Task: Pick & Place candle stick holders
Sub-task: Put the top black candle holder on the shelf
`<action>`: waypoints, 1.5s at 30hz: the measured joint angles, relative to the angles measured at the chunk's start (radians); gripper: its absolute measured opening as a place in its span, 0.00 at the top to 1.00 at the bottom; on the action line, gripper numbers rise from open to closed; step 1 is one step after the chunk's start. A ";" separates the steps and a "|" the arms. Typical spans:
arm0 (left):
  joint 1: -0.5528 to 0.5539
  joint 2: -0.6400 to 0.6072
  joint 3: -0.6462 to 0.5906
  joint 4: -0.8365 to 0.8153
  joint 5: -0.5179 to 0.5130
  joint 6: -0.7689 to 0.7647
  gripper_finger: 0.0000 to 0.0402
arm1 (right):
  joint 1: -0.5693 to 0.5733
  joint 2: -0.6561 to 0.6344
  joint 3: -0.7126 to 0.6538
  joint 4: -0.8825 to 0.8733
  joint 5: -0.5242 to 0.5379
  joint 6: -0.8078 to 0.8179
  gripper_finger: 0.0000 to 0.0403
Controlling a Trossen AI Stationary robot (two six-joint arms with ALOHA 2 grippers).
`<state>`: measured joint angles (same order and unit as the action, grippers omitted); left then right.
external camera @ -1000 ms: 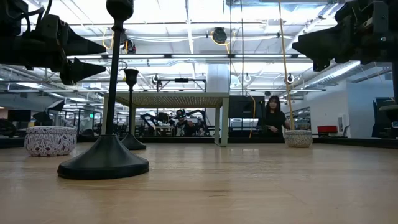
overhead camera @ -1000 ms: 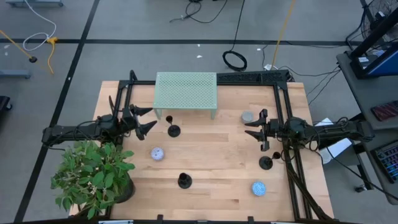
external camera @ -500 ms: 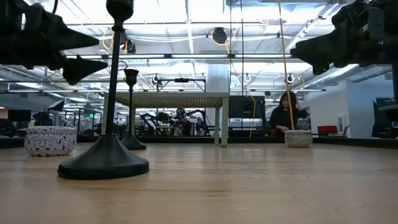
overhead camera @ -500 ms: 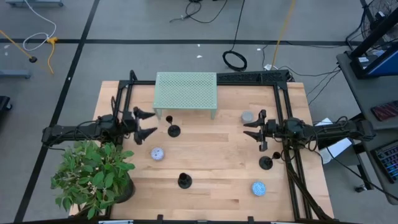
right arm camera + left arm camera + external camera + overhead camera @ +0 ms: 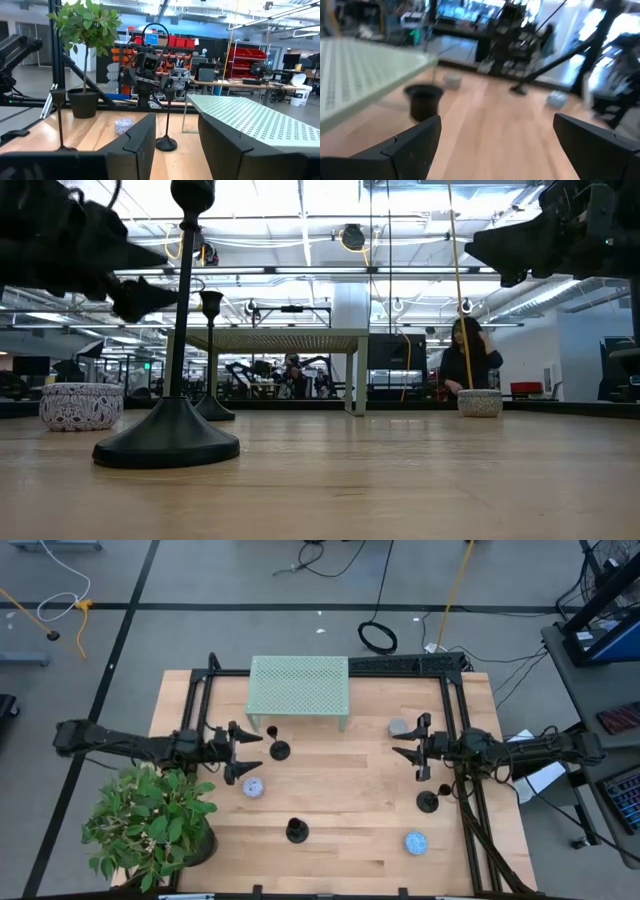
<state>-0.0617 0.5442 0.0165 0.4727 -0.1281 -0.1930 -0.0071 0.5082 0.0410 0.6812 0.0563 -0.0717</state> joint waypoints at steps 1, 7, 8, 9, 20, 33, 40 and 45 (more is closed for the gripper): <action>-0.008 0.033 0.000 0.002 -0.022 -0.002 0.02 | 0.000 0.003 0.000 0.000 0.000 0.007 0.64; -0.042 0.214 0.000 0.038 -0.189 -0.045 0.02 | 0.000 0.018 0.000 0.000 0.000 0.029 0.64; -0.044 0.244 0.000 0.067 -0.209 -0.049 0.02 | 0.000 0.020 0.000 0.000 0.000 0.029 0.64; -0.045 0.272 0.000 0.098 -0.221 -0.049 0.02 | 0.000 0.022 0.000 0.000 0.000 0.029 0.64; -0.039 0.596 0.080 0.348 -0.248 -0.012 0.11 | 0.000 0.022 0.000 0.000 0.000 0.033 0.64; -0.001 0.792 0.174 0.326 -0.336 -0.050 0.49 | 0.000 0.035 0.000 -0.005 -0.005 0.034 0.64; -0.001 0.792 0.174 0.313 -0.328 -0.079 0.77 | 0.000 0.052 0.000 -0.005 -0.005 0.035 0.64; -0.001 0.792 0.174 0.318 -0.321 -0.077 0.96 | 0.000 0.063 0.000 -0.005 -0.005 0.068 0.64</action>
<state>-0.0631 1.3361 0.1902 0.7910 -0.4487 -0.2700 -0.0067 0.5716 0.0410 0.6762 0.0513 -0.0038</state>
